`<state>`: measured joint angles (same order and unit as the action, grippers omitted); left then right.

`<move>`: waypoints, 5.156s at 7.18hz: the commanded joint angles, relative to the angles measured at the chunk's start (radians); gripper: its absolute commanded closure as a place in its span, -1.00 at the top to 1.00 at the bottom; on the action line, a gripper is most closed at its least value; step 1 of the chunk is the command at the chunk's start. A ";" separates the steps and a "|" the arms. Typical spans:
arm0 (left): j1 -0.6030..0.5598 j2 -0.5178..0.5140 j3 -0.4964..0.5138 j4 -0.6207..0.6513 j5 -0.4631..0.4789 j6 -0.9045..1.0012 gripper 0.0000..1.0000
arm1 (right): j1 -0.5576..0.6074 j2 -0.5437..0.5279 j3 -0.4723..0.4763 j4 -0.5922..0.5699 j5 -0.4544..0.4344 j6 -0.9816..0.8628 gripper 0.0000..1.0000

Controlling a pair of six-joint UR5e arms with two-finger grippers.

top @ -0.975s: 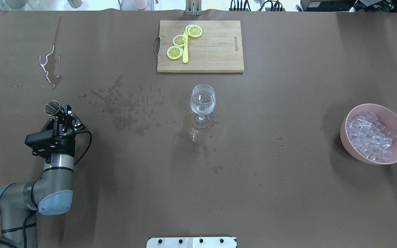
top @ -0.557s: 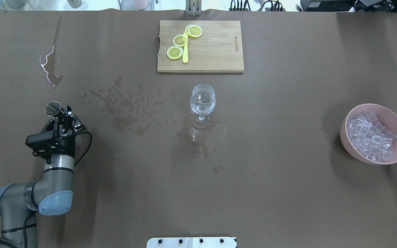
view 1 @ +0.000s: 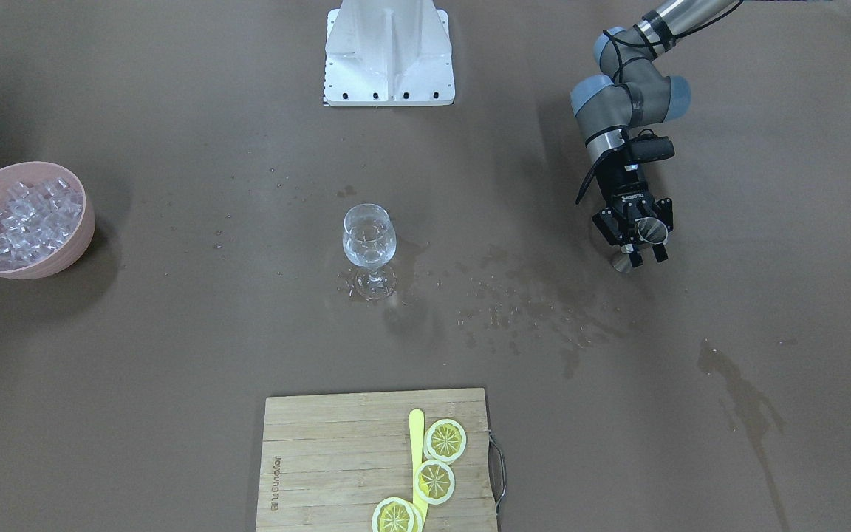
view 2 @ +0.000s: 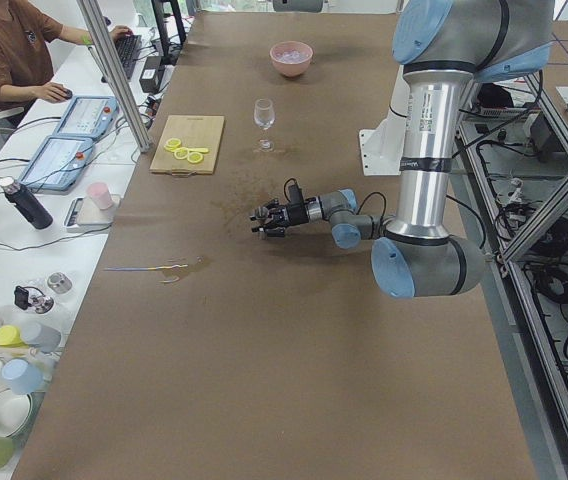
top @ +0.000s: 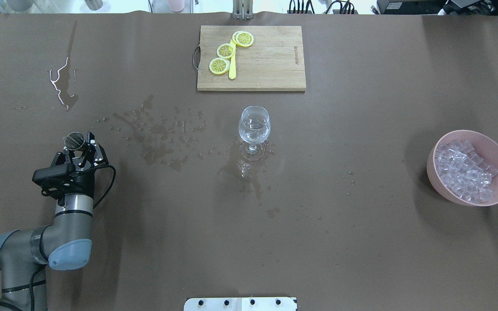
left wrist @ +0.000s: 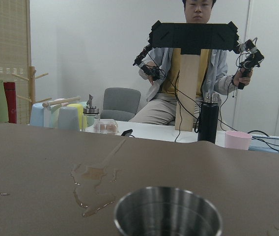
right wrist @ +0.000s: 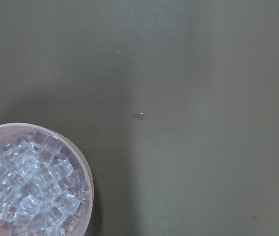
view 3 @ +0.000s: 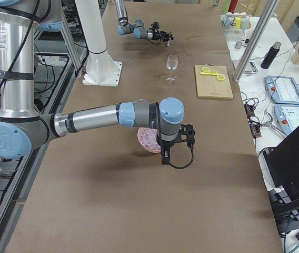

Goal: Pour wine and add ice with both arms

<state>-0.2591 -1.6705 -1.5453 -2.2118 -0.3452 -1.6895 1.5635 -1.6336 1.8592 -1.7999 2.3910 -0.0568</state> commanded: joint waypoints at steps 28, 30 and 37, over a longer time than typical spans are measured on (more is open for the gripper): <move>-0.817 0.003 -0.535 0.478 -1.666 1.018 0.97 | -0.402 -0.029 0.195 0.284 -0.130 0.163 1.00; -0.829 -0.031 -0.503 0.504 -1.674 1.018 0.97 | -0.457 -0.046 0.169 0.287 -0.133 0.163 1.00; -0.830 -0.040 -0.452 0.529 -1.687 1.019 0.97 | -0.546 -0.028 0.087 0.289 -0.191 0.052 0.78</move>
<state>-1.0893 -1.7091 -1.9973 -1.6846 -2.0325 -0.6704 1.0237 -1.6644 1.9589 -1.5106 2.1975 0.0044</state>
